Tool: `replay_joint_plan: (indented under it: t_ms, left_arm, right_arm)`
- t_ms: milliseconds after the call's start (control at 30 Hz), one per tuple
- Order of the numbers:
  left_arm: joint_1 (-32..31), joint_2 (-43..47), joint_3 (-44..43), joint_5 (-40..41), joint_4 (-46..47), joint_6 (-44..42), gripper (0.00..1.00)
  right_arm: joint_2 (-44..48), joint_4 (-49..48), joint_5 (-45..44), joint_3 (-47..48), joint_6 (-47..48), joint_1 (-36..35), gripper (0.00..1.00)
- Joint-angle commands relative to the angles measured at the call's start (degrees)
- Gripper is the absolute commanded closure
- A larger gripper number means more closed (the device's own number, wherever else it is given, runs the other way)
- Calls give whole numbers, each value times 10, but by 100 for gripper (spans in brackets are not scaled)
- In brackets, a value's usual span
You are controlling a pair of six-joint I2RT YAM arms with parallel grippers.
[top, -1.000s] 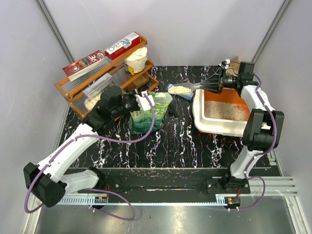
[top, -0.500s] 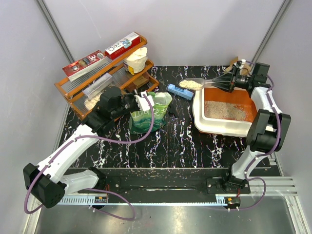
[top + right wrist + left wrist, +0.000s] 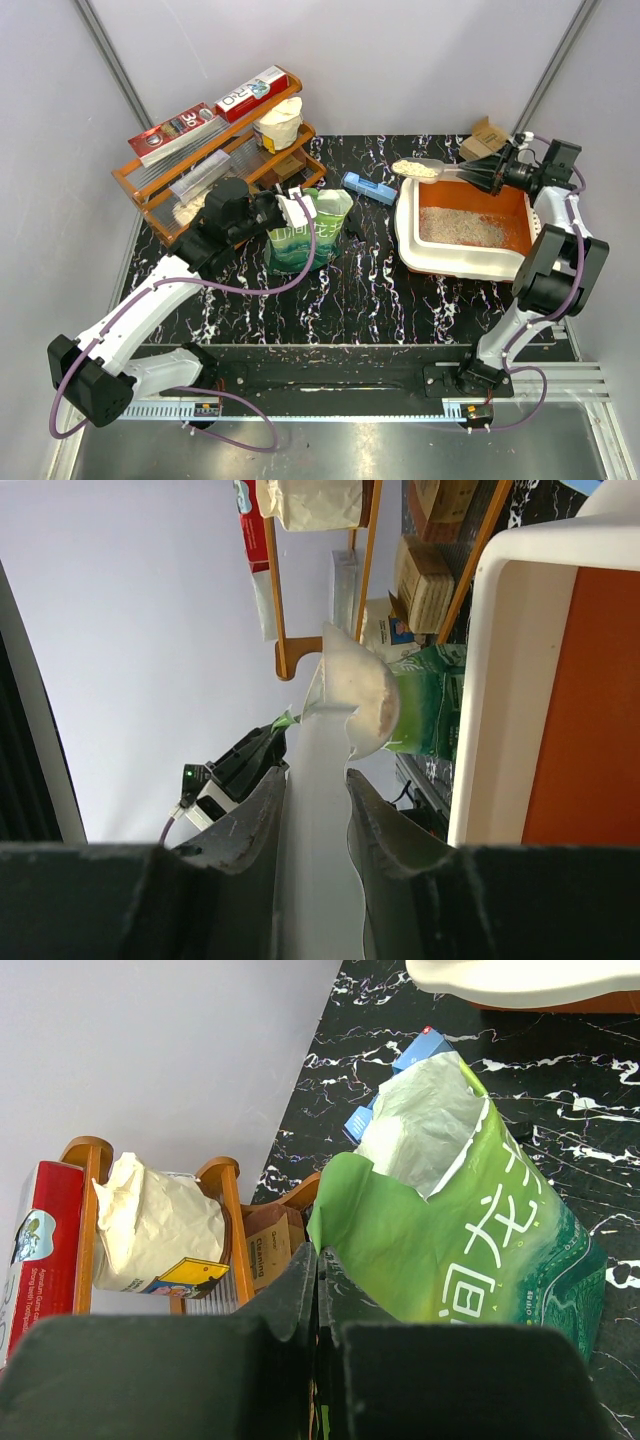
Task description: Fill the litter box with clean litter
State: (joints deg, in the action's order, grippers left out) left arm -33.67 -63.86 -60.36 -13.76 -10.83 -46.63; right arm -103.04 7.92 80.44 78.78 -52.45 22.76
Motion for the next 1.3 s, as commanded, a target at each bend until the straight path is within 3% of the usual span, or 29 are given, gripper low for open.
replay_joint_plan:
  t_ms: [0,467,667,767,967,1267]
  left_arm:
    - [4,15,-8,-5,66,2,100]
    - [3,1,-21,-15,59,8,99]
    - [2,-4,-23,-22,58,8,100]
    - [3,-9,-29,-27,56,9,100]
    - [3,-21,-42,-40,53,8,100]
    - [1,-30,-42,-58,58,9,100]
  right_arm:
    - [42,-25,7,-6,-10,22,100]
    - [151,-33,-70,-95,-6,100,100]
    - [219,-27,-114,-143,-2,166,100]
    - [252,7,-137,-152,45,202,100]
    - [294,231,-259,-111,232,230,100]
    - [318,327,-359,-87,323,259,100]
